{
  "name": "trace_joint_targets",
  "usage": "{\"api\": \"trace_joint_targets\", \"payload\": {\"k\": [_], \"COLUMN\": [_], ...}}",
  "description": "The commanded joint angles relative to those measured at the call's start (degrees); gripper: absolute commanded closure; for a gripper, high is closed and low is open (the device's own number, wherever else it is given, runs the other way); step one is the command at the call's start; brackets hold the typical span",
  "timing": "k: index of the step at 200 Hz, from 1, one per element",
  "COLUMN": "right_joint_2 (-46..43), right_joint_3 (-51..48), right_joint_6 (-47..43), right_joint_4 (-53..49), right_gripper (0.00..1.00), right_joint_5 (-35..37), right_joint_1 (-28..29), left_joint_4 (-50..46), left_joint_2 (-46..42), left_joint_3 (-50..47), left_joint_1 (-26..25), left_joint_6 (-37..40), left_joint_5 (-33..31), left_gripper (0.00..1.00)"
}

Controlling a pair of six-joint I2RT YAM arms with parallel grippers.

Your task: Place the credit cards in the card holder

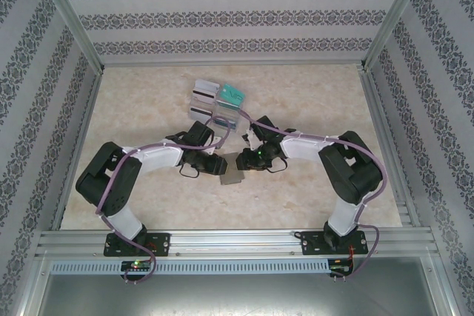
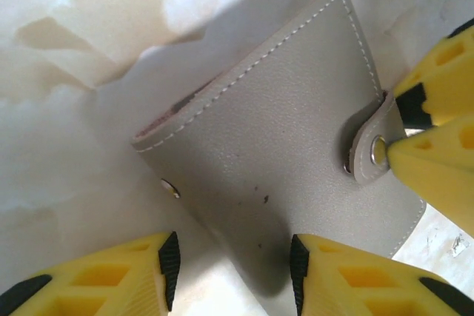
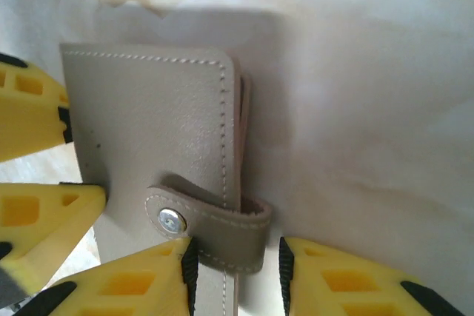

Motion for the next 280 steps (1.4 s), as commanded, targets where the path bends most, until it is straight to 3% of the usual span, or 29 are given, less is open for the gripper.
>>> {"api": "trace_joint_targets", "payload": {"k": [1,31,91,166,230,280], "right_joint_2": [0.81,1.21,-0.48,2.27,7.50,9.40], "right_joint_3": [-1.63,-3.06,-4.38,-6.16,-6.44,-3.32], "right_joint_6": [1.31,1.26,-2.17,1.03,4.03,2.66], "right_joint_4": [7.18,10.67,12.12,19.28,24.09,19.47], "right_gripper": [0.63,0.64,0.64,0.61,0.60,0.61], "right_joint_5": [-4.30,-5.83,-10.65,-17.79,-19.29,-17.20], "right_joint_1": [-0.24,-0.27,-1.08,-3.74,-3.73,-1.96], "left_joint_4": [-0.69,0.22,-0.56,-0.23,0.00,0.31], "left_joint_2": [1.06,2.20,3.00,3.70,4.58,4.94], "left_joint_3": [0.65,0.88,1.86,1.86,2.09,2.36], "left_joint_1": [-0.09,-0.11,-0.09,-0.08,-0.08,-0.08], "left_joint_6": [1.11,0.59,0.66,0.24,0.22,-0.04], "left_joint_5": [0.73,1.48,1.42,1.28,1.53,2.04], "left_gripper": [0.58,0.63,0.63,0.64,0.67,0.70]}}
